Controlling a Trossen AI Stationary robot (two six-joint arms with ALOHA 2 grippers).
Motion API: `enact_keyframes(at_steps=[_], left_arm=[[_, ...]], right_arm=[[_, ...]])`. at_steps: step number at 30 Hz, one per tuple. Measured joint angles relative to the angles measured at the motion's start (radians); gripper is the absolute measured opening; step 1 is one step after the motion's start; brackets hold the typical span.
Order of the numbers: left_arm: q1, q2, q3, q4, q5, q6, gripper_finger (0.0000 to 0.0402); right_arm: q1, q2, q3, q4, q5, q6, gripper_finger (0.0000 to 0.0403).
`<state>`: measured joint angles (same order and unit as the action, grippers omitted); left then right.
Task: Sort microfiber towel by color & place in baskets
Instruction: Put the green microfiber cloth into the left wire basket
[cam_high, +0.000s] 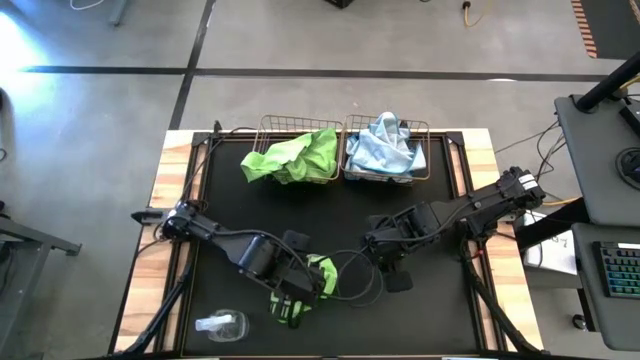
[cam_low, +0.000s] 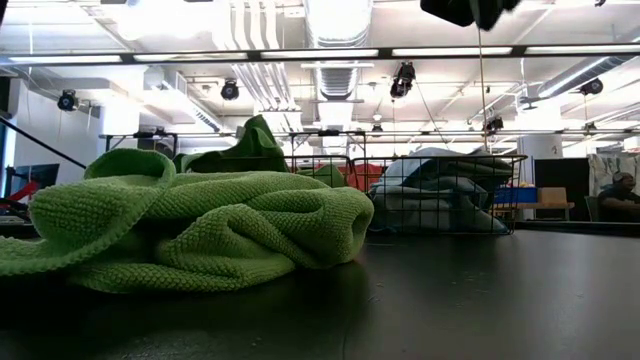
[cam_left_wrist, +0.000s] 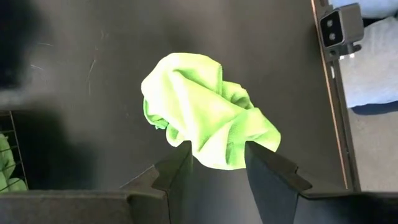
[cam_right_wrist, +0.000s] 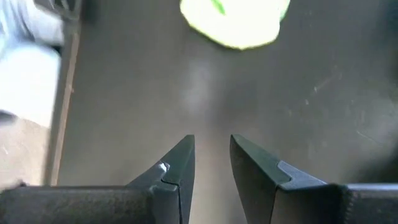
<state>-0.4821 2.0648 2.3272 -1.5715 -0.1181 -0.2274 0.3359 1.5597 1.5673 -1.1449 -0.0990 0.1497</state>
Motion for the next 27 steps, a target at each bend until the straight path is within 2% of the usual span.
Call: enact_keyframes(at_steps=[6,13,23,27], left_arm=[[-0.004,-0.031,0.0,0.0,-0.03,-0.023,0.0132],[-0.007,-0.033,0.0,0.0,-0.031,-0.025,0.0132],[-0.009,-0.034,0.0,0.002,-0.032,-0.025,0.0132],[-0.009,-0.034,0.0,0.001,-0.032,-0.025,0.0132]], right_arm=[[-0.002,-0.002,0.0,-0.054,0.124,-0.02,0.0095],[-0.007,-0.047,-0.001,-0.054,0.188,-0.069,0.0095],[-0.061,-0.191,-0.001,-0.043,0.213,-0.033,0.0095],[-0.071,-0.235,-0.002,-0.027,0.254,-0.038,0.0095]])
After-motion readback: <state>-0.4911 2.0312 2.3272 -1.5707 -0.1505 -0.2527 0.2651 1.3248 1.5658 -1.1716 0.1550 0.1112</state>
